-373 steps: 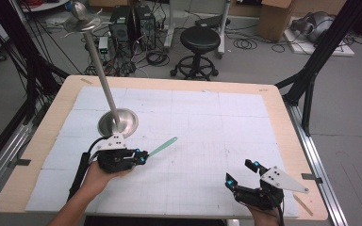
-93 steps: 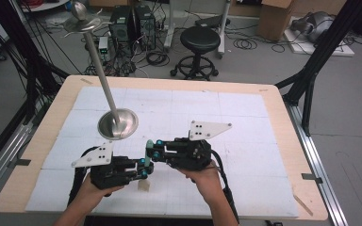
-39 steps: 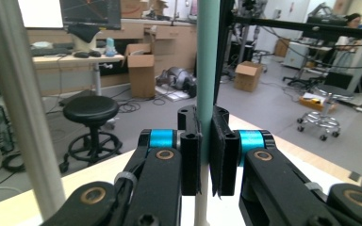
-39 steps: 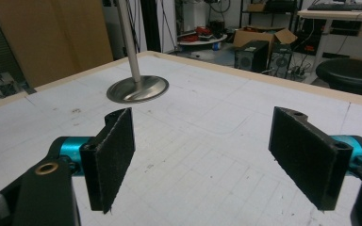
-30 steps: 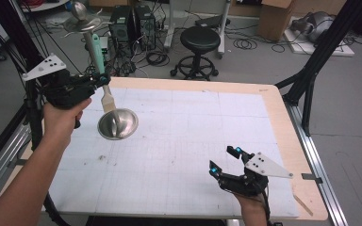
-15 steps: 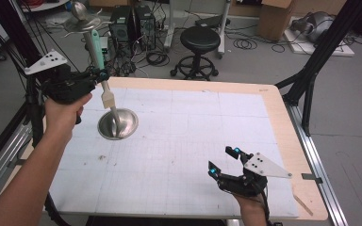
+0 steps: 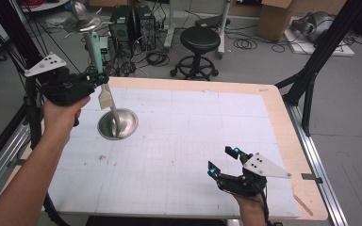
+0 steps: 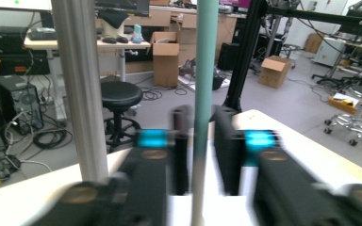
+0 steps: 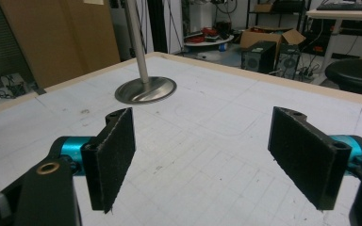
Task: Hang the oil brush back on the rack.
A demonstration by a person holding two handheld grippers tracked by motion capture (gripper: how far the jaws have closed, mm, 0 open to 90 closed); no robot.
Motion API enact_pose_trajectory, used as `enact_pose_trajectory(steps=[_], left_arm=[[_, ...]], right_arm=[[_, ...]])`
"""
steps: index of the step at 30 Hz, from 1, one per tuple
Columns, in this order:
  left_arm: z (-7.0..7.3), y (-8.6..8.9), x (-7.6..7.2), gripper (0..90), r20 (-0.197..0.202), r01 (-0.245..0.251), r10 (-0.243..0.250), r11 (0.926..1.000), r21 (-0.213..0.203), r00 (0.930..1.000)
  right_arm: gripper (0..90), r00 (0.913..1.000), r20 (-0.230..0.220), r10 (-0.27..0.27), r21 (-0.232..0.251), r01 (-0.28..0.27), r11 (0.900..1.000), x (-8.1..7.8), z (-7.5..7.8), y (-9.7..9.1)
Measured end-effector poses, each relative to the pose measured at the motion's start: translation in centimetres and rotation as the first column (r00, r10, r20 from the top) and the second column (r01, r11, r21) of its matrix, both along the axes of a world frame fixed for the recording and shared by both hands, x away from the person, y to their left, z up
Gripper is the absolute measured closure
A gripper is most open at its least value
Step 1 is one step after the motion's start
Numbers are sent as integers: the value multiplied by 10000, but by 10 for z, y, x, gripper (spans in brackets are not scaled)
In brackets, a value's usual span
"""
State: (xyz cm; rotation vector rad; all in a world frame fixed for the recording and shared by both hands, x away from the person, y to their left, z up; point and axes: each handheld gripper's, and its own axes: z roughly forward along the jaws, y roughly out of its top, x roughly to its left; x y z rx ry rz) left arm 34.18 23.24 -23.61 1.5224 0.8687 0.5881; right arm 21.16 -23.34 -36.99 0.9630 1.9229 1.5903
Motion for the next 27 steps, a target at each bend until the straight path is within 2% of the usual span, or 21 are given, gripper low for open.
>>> enact_pose_trajectory(steps=[2, 4, 6, 10, 14, 16, 19, 22, 27], left_arm=[[-6, 5, -6, 477, 189, -28, 30, 9999, -149, 9998], [-14, 11, -15, 419, 493, 30, -14, 9995, -324, 9988], [-25, 17, -24, 373, 632, 141, -112, 9989, -457, 9979], [-46, 26, -41, 292, 889, 670, -598, 9945, -799, 9942], [-64, 31, -55, 201, 1157, 1121, -1001, 9884, -1025, 9882], [-73, 31, -61, 170, 1126, 1340, -1219, 9852, -1072, 9861], [-86, 27, -73, 156, 1214, 1566, -1458, 9840, -846, 9818], [-100, 23, -84, 158, 1318, 1771, -1670, 9818, -684, 9771], [-124, 24, -96, 161, 1210, 1756, -1666, 9821, -684, 9786]], right_arm=[[225, 10000, -4, -43, 49, 43, 10000, 0, 0, -1], [221, 9999, -55, -151, 138, 152, 9998, -1, -1, -3], [219, 9998, -80, -189, 164, 191, 9997, -1, -2, -4], [215, 9994, -107, -327, 62, 328, 9994, -1, -4, -6], [207, 9985, -14, -539, -17, 539, 9985, 0, -6, -9], [200, 9981, 26, -612, -81, 612, 9981, -1, -7, -12], [188, 9970, 2, -769, -44, 769, 9970, -2, -10, -14], [178, 9965, -29, -837, -231, 836, 9962, -4, -13, -15], [172, 9959, -113, -899, -571, 892, 9944, -12, -19, -21]])
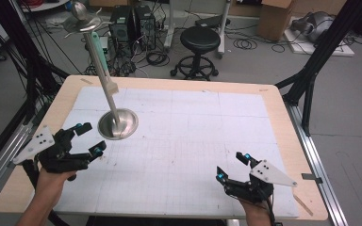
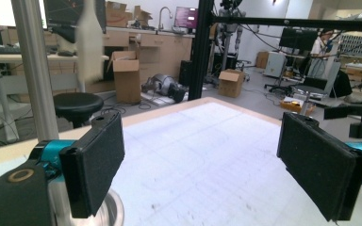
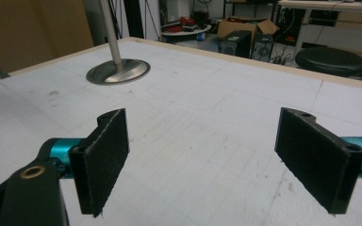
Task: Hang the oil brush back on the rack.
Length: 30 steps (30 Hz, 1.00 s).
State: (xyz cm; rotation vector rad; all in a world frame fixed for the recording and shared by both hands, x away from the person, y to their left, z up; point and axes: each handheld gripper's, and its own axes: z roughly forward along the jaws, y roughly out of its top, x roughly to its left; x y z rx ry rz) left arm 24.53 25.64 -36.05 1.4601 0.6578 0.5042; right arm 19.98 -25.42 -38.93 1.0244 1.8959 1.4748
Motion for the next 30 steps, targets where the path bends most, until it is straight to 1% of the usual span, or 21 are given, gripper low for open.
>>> enact_pose_trajectory(steps=[1, 4, 7, 8, 10, 12, 15, 17, 18, 22, 25, 30], left_arm=[[-5, 1, -1, 163, -16, -1, 0, 9999, -102, 10000], [-18, 4, -4, 174, -189, -160, 157, 9998, -129, 9997], [-25, 5, -4, 177, -352, -211, 211, 9998, 1, 9992], [-25, 5, -4, 177, -371, -201, 206, 9997, 119, 9991], [-26, 5, -5, 178, -314, -200, 205, 9997, 163, 9993], [-26, 5, -5, 179, -306, -184, 191, 9995, 237, 9993], [-27, 4, -6, 178, -314, -122, 127, 9998, 160, 9994], [-29, 4, -7, 178, -322, -44, 52, 9997, 240, 9995], [-29, 3, -7, 178, -333, -36, 42, 9998, 206, 9994], [-30, 3, -7, 178, -363, -22, 29, 9998, 189, 9993], [-30, 4, -7, 178, -362, -51, 56, 9999, 155, 9993], [-31, 5, -7, 178, -387, -105, 111, 9998, 140, 9992]], right_arm=[[172, 10000, 53, 5, -71, -5, 10000, -2, -1, -2], [172, 10000, 3, -69, -80, 69, 9999, -7, -2, -6], [172, 9998, 21, -185, 97, 185, 9998, -10, -1, -9], [171, 9997, 44, -237, 145, 236, 9996, -10, -1, -9], [171, 9996, 92, -253, 160, 252, 9996, -9, -1, -9], [171, 9997, 9, -231, 127, 230, 9997, -9, -2, -9], [171, 9996, -62, -260, 137, 261, 9996, -9, -3, -9], [171, 9997, -12, -248, 158, 248, 9996, -9, -2, -9], [171, 9996, -39, -274, 188, 275, 9994, -10, -2, -8], [172, 9997, -1, -236, 164, 236, 9996, -9, -2, -8], [172, 9997, -147, -192, 262, 196, 9995, -8, -3, -8], [172, 9997, -156, -207, 254, 211, 9995, -7, -4, -7]])
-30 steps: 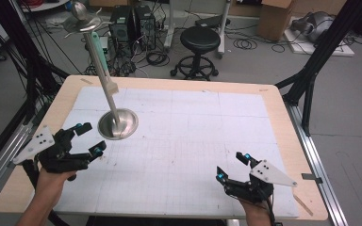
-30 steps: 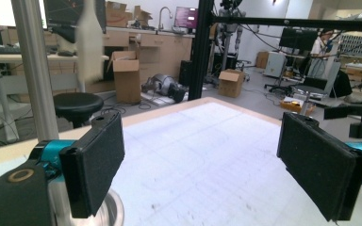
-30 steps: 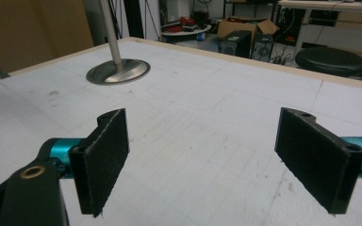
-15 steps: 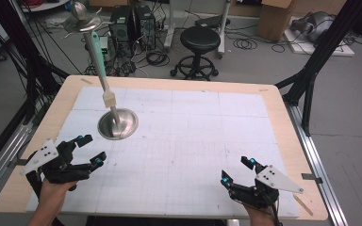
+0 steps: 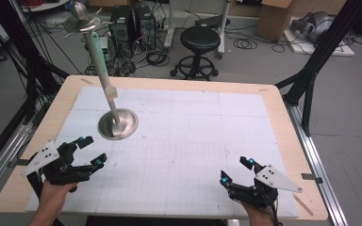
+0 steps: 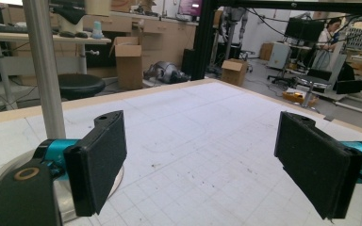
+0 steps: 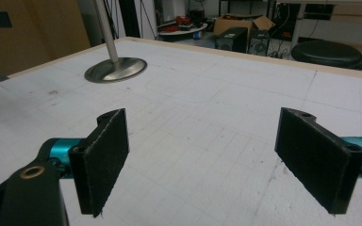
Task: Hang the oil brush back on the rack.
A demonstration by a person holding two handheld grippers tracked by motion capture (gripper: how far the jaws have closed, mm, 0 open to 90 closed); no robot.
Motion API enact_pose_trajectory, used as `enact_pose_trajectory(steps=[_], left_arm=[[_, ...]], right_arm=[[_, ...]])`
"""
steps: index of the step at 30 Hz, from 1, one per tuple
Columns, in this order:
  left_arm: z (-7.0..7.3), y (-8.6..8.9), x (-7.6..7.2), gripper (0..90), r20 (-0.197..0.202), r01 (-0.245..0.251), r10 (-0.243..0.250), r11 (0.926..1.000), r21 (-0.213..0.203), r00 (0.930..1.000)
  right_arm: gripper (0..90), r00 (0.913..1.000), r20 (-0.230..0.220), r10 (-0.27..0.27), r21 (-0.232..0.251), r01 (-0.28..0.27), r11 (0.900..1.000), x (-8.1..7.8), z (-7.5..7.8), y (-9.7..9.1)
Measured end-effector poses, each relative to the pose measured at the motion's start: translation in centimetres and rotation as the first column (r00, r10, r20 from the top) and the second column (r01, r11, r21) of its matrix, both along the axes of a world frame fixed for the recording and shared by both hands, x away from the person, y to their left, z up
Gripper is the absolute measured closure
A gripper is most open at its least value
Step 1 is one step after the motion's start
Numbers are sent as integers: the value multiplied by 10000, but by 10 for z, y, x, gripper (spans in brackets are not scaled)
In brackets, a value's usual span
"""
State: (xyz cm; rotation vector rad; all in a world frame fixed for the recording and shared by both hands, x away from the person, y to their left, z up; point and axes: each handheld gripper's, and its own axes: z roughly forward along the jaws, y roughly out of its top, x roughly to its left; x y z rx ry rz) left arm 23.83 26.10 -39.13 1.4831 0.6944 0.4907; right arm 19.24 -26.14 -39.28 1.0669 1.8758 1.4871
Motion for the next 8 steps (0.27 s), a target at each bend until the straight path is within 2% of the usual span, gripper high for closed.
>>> enact_pose_trajectory(steps=[8], left_arm=[[-1, 3, 1, 178, -75, -73, 73, 9999, -95, 9999]], right_arm=[[172, 10000, -42, -80, 53, 80, 10000, 0, 1, -1]])
